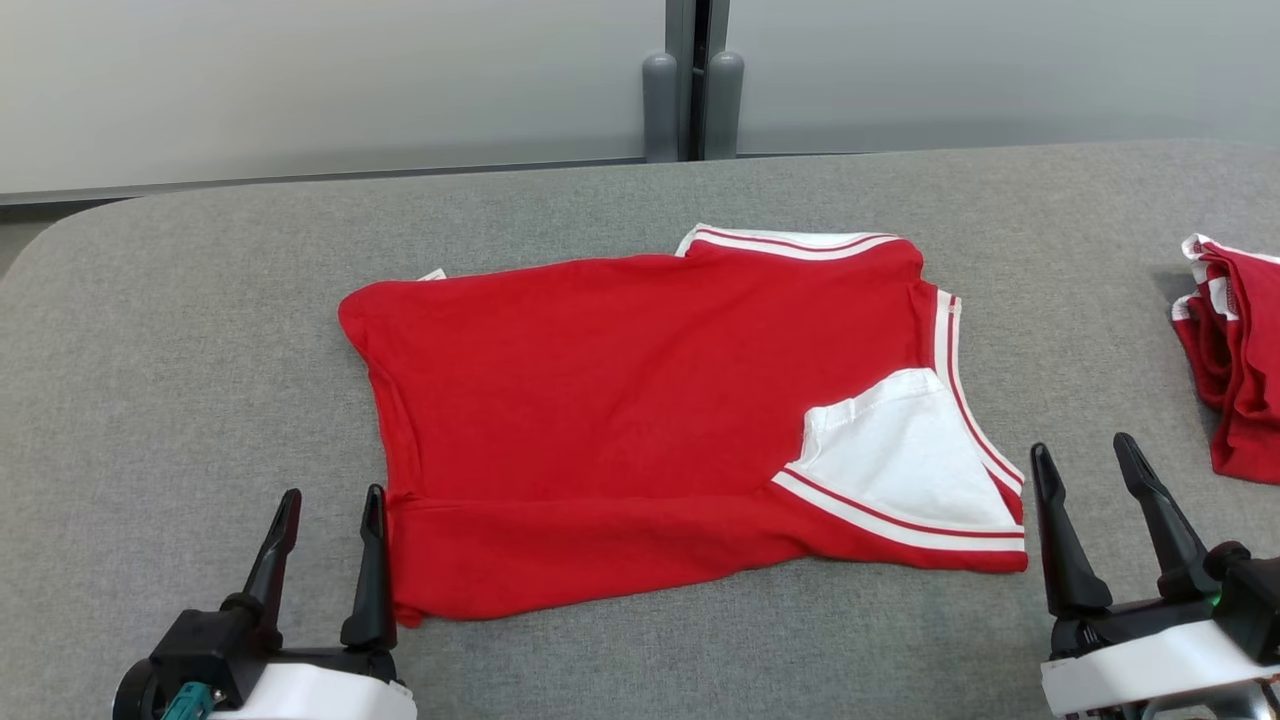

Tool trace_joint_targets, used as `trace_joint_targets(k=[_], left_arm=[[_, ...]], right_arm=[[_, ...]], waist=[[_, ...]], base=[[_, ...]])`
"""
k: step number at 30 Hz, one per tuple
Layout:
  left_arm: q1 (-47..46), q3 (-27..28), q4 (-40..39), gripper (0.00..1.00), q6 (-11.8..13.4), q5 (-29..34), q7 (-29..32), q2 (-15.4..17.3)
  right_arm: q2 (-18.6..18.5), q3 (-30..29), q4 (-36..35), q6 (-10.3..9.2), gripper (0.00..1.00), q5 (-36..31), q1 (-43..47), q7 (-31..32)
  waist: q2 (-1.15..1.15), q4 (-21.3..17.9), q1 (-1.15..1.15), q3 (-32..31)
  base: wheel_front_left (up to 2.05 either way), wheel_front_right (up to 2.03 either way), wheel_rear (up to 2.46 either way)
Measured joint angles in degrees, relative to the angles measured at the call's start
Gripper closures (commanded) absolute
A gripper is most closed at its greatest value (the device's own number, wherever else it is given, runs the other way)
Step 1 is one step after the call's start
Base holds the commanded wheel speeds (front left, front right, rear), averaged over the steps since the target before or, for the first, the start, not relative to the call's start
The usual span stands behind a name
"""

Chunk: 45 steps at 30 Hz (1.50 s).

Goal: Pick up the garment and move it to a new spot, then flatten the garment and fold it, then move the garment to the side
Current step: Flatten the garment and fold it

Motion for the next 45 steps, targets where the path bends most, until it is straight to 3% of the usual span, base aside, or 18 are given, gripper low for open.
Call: trace_joint_targets(k=[18,27,34,35,36,37,38,39,45], left_arm=[[0.66,-1.72,4.53,0.0,0.26,-1.63,4.48,-0.16],[-1.23,-3.32,16.69,0.0,-3.99,-6.88,6.31,-3.25],[-5.23,-2.85,20.73,0.02,-7.57,-9.58,5.93,-3.42],[-5.59,-2.8,21.14,0.52,-7.8,-9.61,5.97,-3.31],[-5.8,-2.88,21.58,0.52,-7.88,-9.59,5.95,-3.2],[-6.0,-2.93,21.96,1.0,-8.02,-9.59,5.9,-3.03],[-6.19,-3.01,22.42,1.0,-8.01,-9.47,5.78,-2.72],[-6.32,-2.99,22.73,1.0,-8.01,-9.39,5.42,-2.31],[-6.3,-2.53,22.23,1.0,-8.01,-8.9,4.13,-0.33]], right_arm=[[0.37,-1.86,1.9,0.0,0.0,0.67,1.06,1.86],[0.23,-1.83,16.88,0.0,0.0,3.42,0.07,0.89],[0.25,0.73,24.55,0.0,0.0,5.45,-5.07,-0.45],[0.2,1.12,25.48,0.0,0.23,5.92,-5.82,-0.51],[0.13,1.37,26.1,0.0,0.23,6.35,-6.31,-0.79],[0.07,1.71,26.66,0.0,0.59,6.82,-6.67,-0.94],[-0.05,2.33,27.3,0.0,0.96,7.37,-7.03,-1.08],[-0.18,2.72,27.69,0.0,1.0,7.83,-7.27,-1.19],[-0.52,4.44,27.03,0.02,1.0,10.63,-7.0,-2.31]], waist=[[0.0,0.37,0.0,-0.37],[0.0,1.18,0.0,2.73],[0.0,1.58,0.0,4.37],[0.0,1.54,0.0,4.4],[0.0,1.52,0.0,4.41],[0.0,1.53,0.0,4.42],[0.0,1.55,0.0,4.38],[0.0,1.6,0.0,4.33],[0.0,2.2,0.0,3.86]], base=[[0.0,0.0,0.0],[0.0,0.0,0.0],[0.0,0.0,0.0],[0.0,0.0,0.0],[0.0,0.0,0.0],[0.0,0.0,0.0],[0.0,0.0,0.0],[0.0,0.0,0.0],[0.0,0.0,0.0]])
